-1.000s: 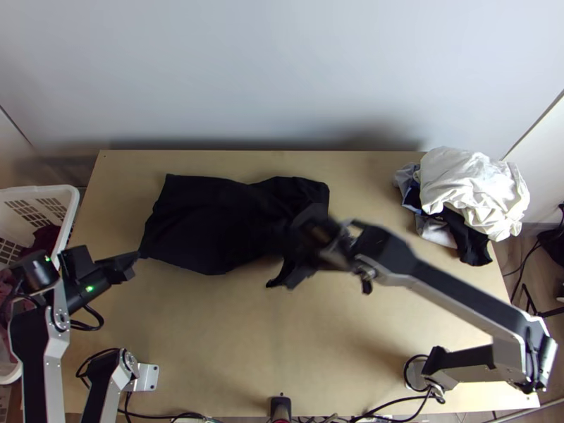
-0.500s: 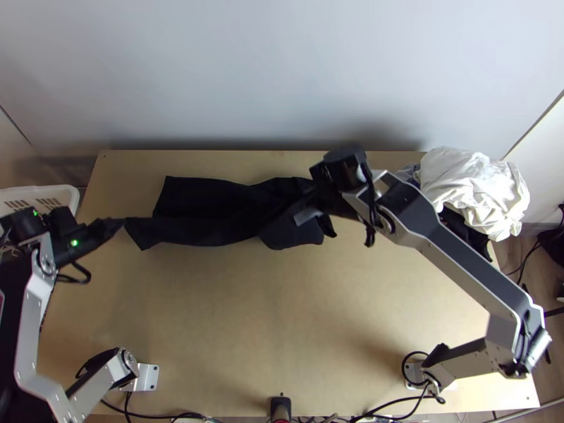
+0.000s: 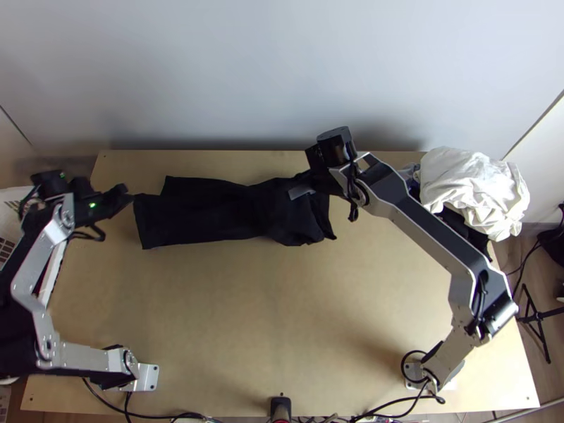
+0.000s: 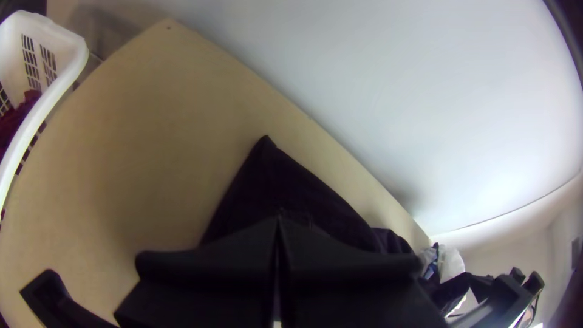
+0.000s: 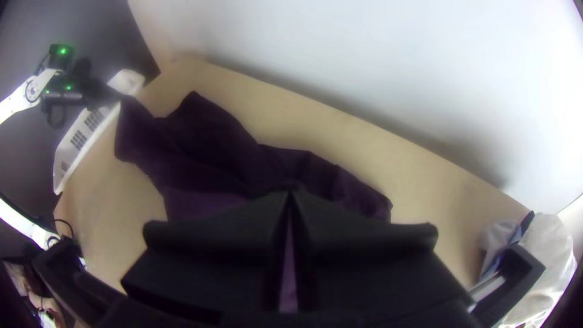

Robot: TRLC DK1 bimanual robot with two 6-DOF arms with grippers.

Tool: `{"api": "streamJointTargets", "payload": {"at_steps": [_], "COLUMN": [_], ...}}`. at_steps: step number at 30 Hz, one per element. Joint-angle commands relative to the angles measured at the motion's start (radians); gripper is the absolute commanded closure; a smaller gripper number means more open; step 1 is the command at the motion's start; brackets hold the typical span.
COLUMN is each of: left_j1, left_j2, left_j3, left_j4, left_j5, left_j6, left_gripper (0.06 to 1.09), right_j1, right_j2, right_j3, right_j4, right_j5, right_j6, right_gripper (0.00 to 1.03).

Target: Fold the t-shirt

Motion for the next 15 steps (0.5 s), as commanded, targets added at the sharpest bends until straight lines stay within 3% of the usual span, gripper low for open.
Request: {"api": "streamJointTargets", "payload": {"at_steps": [1,15], "left_j1": [-0.064,-0.11], "left_j2": [0.17,0.391], "left_j3": [0.108,0.271], "left_j4": [0.044,0.051], "left_j5": [-0.066,-0.14], "left_j6": [-0.039,-0.052], "left_gripper": [1.05,1.05], "right_j1": [-0.06,-0.184], "right_j2": [0.044,0.139], "right_j3": [-0.045,-0.11], "right_j4": [0.056,0.184], "right_j5": [-0.008,-0.008], "right_j6": [-0.01,-0.036], "right_gripper": [0.99,0.99]}}
